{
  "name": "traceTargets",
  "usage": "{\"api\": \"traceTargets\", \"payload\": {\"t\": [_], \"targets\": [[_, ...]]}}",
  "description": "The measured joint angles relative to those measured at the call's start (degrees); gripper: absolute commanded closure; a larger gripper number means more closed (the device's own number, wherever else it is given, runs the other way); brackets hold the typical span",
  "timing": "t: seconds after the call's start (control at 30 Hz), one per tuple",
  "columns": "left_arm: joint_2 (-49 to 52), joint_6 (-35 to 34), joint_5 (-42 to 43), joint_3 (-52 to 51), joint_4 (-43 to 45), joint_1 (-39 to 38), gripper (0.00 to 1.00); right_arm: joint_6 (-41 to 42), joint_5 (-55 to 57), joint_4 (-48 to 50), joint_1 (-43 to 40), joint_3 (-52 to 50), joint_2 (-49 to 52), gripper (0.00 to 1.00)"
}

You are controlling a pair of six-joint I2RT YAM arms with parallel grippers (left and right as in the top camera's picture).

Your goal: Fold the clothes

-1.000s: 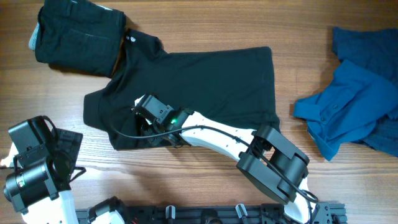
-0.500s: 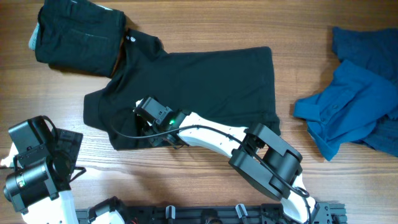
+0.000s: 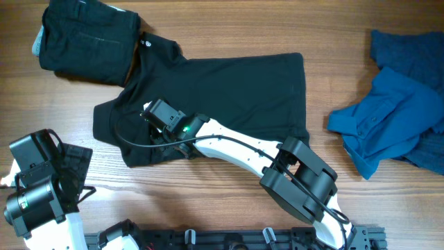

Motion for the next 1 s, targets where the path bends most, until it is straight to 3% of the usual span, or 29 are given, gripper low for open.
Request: {"api": "traceTargets", "payload": {"t": [0.43,0.8,0.9,1.0], "targets": [[0.00,0.00,0.00,0.00,-0.07,0.00,0.00,0.46,2.54,-1.05,-0.28,0.00,0.00,0.93],[0.00,0.00,0.00,0.00,-0.22,0.00,0.00,0.92,4.17,-2.49,-5.42,0.00,0.00,0.90],[0.00,0.00,0.00,0.00,-0.22,0.00,0.00,0.92,4.17,-2.49,-5.90,0.00,0.00,0.81],[0.00,0.00,0.00,0.00,-0.22,0.00,0.00,1.44,4.02,-2.49,-5.88,0.00,0.00,0.51]]}}
